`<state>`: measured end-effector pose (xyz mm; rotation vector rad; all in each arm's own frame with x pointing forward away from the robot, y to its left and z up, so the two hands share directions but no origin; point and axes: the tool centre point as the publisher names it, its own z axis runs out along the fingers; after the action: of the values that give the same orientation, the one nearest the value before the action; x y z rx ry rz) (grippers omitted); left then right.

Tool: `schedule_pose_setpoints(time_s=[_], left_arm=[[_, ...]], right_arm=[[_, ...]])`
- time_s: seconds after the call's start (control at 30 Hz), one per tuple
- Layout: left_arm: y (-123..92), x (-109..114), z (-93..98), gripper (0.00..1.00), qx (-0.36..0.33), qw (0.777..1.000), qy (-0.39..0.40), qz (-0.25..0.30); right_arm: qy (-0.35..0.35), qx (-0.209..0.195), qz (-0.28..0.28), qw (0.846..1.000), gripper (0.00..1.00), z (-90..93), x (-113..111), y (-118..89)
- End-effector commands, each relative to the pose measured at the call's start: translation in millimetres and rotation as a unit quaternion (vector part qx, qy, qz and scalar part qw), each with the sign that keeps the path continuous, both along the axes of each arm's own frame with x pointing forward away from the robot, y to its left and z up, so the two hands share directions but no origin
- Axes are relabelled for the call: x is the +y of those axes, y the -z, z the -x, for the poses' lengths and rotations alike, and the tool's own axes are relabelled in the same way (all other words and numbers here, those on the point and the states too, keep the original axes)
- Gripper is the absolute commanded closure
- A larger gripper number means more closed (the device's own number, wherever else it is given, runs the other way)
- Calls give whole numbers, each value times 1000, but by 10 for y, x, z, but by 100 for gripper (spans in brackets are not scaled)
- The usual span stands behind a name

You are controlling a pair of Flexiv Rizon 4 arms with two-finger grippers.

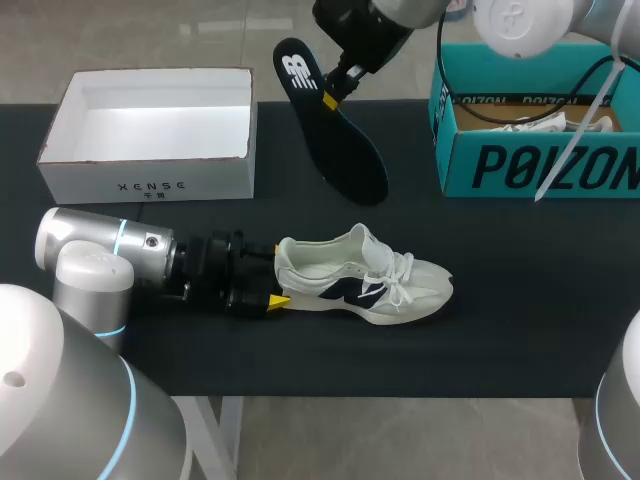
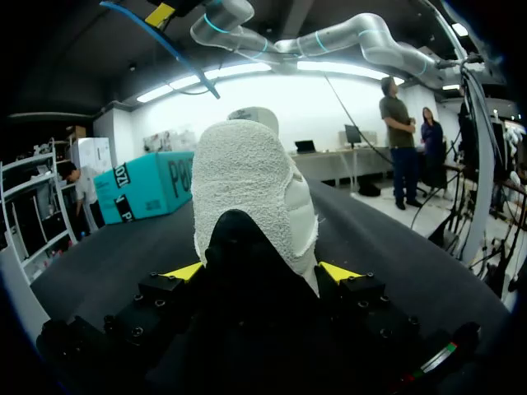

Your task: Take the shoe out of the shoebox, open the shoe tongue, remove and reinsert the insole, then place the shoe into the shoebox

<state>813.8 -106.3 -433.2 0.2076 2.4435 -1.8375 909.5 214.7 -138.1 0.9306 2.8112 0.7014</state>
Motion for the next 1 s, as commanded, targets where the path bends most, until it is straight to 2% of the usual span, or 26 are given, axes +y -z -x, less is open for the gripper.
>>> schedule_pose_setpoints(time_s=[0.03, 0.6, 0.73, 1.0], left_arm=[[23, -1, -6, 100, 0, 1000, 0, 0], [23, -1, -6, 100, 0, 1000, 0, 0], [23, -1, -6, 100, 0, 1000, 0, 0], [23, -1, -6, 100, 0, 1000, 0, 0]], right_arm=[[0, 0, -1, 1000, 100, 0, -2, 14], [0, 0, -1, 1000, 100, 0, -2, 14], [16, -6, 17, 1000, 100, 154, -152, -74], [42, -9, 2, 999, 100, 346, -429, -285]])
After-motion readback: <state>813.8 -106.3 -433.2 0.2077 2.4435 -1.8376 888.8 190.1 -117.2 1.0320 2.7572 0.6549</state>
